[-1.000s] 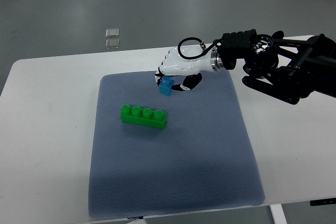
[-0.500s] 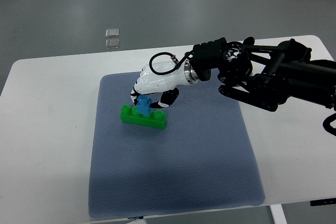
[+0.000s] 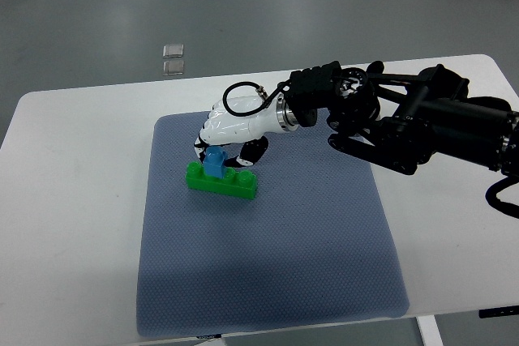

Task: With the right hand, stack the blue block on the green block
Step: 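Lower the blue block onto the green block's studs and press down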

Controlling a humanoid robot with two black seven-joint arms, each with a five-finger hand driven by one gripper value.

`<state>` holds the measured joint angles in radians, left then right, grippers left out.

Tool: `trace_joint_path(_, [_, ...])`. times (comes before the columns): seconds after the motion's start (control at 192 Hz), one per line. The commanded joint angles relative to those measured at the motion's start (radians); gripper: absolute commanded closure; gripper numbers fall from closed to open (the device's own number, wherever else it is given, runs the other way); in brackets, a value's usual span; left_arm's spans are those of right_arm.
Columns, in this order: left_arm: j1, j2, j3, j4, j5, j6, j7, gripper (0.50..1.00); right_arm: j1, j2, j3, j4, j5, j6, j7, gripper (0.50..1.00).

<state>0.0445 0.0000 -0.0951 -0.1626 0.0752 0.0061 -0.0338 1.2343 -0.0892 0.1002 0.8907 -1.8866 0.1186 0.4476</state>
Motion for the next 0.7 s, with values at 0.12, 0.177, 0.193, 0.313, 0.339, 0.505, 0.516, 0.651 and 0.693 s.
trace_joint_path(0.12, [0.0,0.0,0.0,0.0,0.0,0.0,0.0,0.5,-0.009,0.002,0.001,-0.009,-0.002,-0.007,0.0,0.938])
trace_joint_path(0.177, [0.0,0.0,0.0,0.0,0.0,-0.002,0.0,0.5,-0.009,0.002,0.001,-0.012,-0.002,-0.007,-0.001,0.938])
trace_joint_path(0.193, [0.0,0.0,0.0,0.0,0.0,0.0,0.0,0.5,-0.009,0.002,0.001,-0.012,-0.002,-0.007,-0.001,0.938])
trace_joint_path(0.313, [0.0,0.0,0.0,0.0,0.0,0.0,0.0,0.5,-0.009,0.005,0.001,-0.015,-0.002,-0.007,0.0,0.938])
trace_joint_path(0.339, [0.0,0.0,0.0,0.0,0.0,0.0,0.0,0.5,-0.009,0.009,0.001,-0.016,-0.002,-0.007,0.003,0.938])
trace_joint_path(0.505, [0.0,0.0,0.0,0.0,0.0,0.0,0.0,0.5,-0.01,0.009,0.0,-0.022,-0.002,-0.008,0.006,0.938])
trace_joint_path(0.516, [0.0,0.0,0.0,0.0,0.0,0.0,0.0,0.5,-0.01,0.009,0.0,-0.021,-0.002,-0.01,0.006,0.938])
trace_joint_path(0.651, [0.0,0.0,0.0,0.0,0.0,0.0,0.0,0.5,-0.021,0.006,-0.007,-0.027,-0.002,-0.023,0.006,0.938])
trace_joint_path(0.693, [0.0,0.0,0.0,0.0,0.0,0.0,0.0,0.5,-0.021,0.008,-0.005,-0.035,-0.002,-0.027,0.006,0.938])
